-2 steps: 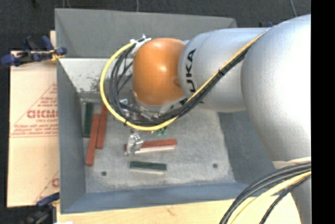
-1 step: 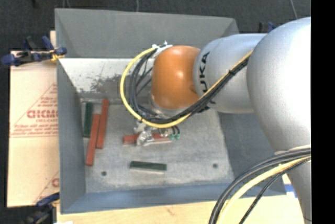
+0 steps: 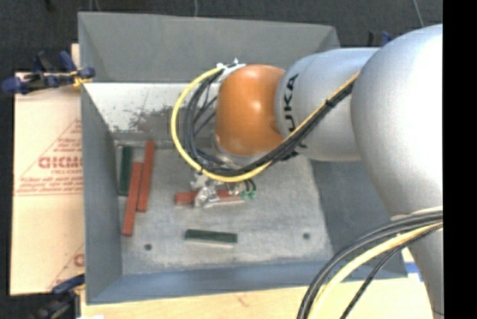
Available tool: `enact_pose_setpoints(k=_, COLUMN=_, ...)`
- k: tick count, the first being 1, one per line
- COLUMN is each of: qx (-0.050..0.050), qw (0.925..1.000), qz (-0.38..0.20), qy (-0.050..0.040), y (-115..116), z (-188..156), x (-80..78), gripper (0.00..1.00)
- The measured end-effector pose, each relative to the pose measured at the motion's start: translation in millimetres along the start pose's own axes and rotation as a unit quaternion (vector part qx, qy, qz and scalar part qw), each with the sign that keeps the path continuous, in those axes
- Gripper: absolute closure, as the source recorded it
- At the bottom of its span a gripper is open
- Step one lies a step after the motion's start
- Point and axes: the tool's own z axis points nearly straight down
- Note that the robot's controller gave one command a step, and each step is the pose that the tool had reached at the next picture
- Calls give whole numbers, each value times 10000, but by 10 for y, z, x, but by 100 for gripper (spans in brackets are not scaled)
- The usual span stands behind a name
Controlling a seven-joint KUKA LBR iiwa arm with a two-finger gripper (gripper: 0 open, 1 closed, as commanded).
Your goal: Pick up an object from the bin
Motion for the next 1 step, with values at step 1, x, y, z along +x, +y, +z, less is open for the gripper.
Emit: enact_pose_setpoints(k=1, qx=6, qw=9999, qz=-128, qy=12, y=-42, z=-206, x=-134, gripper=100)
